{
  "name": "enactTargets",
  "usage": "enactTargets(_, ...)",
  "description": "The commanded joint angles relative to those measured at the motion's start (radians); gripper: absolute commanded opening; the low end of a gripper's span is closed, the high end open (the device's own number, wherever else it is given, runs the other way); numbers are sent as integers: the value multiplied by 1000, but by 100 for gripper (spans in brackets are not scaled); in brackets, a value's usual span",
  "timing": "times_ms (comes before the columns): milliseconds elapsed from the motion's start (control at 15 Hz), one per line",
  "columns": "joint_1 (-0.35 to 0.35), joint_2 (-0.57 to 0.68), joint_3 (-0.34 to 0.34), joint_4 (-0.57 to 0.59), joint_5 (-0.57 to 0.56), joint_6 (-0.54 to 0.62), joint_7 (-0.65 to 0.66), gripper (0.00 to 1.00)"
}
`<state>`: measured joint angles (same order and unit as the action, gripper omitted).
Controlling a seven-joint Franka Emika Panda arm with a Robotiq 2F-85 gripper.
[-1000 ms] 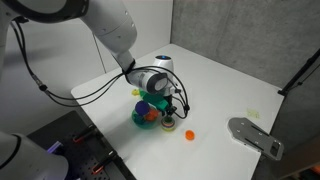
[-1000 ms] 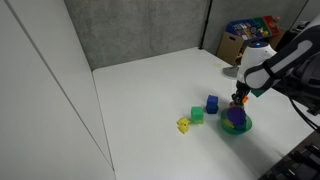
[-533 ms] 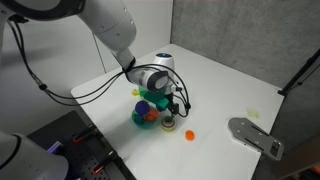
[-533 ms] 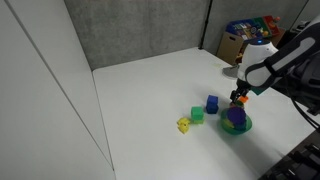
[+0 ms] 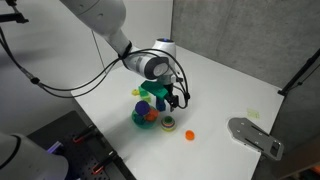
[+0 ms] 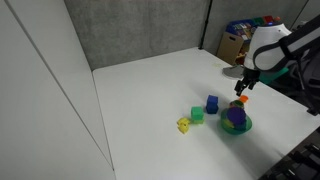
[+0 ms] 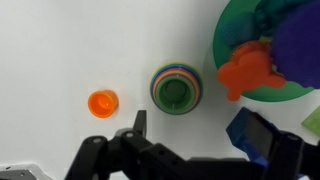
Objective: Put the small orange bowl inside the purple bowl on the pile
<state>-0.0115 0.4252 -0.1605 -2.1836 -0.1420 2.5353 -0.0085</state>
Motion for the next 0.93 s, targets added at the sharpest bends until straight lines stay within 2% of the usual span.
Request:
enactTargets(0,-58,-145,65,-68,86,-106,-60,100)
enactTargets(267,-97,-270,99,-109,210,-197,-157,100)
enactTargets(467,-108,-367,93,-137,284,-270,-223,100)
enactTargets(867,-91,-539,73,-153,236,-453,-143,100)
